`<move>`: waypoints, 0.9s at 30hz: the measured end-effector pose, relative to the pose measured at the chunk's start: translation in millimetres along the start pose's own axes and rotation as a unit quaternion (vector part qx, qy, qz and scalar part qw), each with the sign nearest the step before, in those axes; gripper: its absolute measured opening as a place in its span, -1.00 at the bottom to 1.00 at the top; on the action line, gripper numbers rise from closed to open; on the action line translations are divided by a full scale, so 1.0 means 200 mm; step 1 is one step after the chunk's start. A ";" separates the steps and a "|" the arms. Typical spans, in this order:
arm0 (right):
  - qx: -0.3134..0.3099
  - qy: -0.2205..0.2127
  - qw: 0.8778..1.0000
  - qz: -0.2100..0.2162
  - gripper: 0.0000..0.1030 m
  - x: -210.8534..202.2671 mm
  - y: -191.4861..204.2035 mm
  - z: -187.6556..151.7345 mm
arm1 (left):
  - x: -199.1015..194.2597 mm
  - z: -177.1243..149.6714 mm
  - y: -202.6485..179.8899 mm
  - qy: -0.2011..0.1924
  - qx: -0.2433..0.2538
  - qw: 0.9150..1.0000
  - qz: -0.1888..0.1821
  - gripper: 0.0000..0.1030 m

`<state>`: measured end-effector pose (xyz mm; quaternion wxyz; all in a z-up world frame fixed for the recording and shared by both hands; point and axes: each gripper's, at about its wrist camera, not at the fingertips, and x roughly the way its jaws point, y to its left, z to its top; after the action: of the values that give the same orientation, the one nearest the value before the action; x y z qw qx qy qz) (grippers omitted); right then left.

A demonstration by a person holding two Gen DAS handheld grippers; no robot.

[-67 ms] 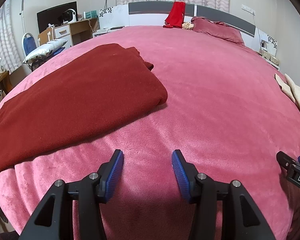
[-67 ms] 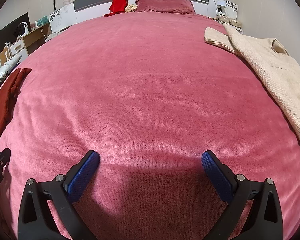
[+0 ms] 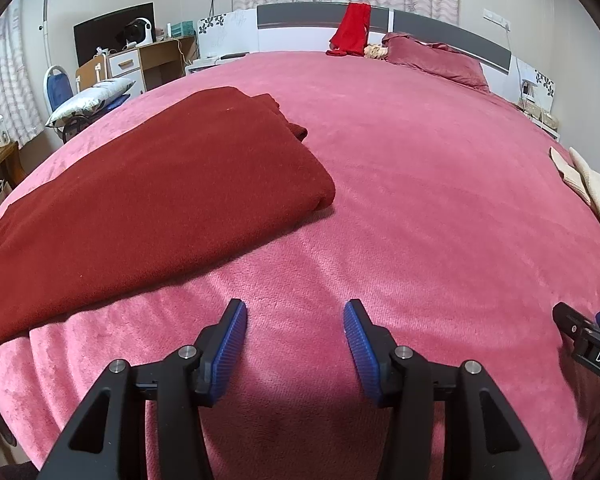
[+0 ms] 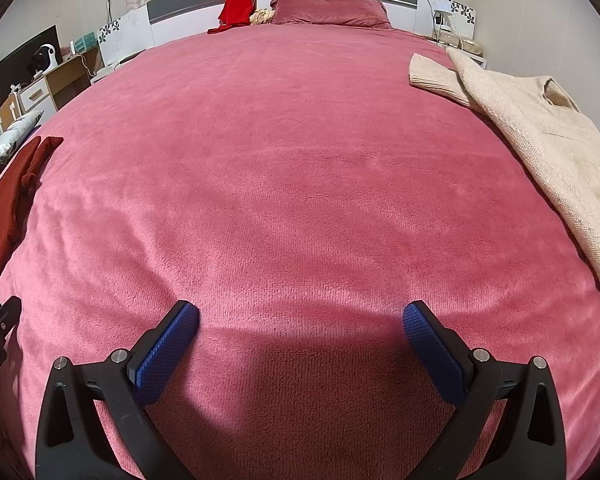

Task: Fold clothes

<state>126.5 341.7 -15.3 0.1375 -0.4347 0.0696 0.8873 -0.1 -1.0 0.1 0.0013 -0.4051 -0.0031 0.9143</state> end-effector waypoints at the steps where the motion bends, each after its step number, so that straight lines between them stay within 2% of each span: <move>1: -0.001 0.000 1.000 -0.001 1.00 0.00 0.00 0.00 | 0.00 0.00 0.00 0.000 0.001 1.000 0.001 0.01; 27: -0.003 0.000 1.000 -0.004 1.00 -0.02 0.00 -0.01 | 0.02 0.03 0.03 0.013 -0.010 1.000 -0.006 0.01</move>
<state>129.5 341.2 -13.8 0.1399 -0.4357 0.0648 0.8868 -6.8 -6.9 2.0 0.0023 -0.4167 -0.0149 0.9089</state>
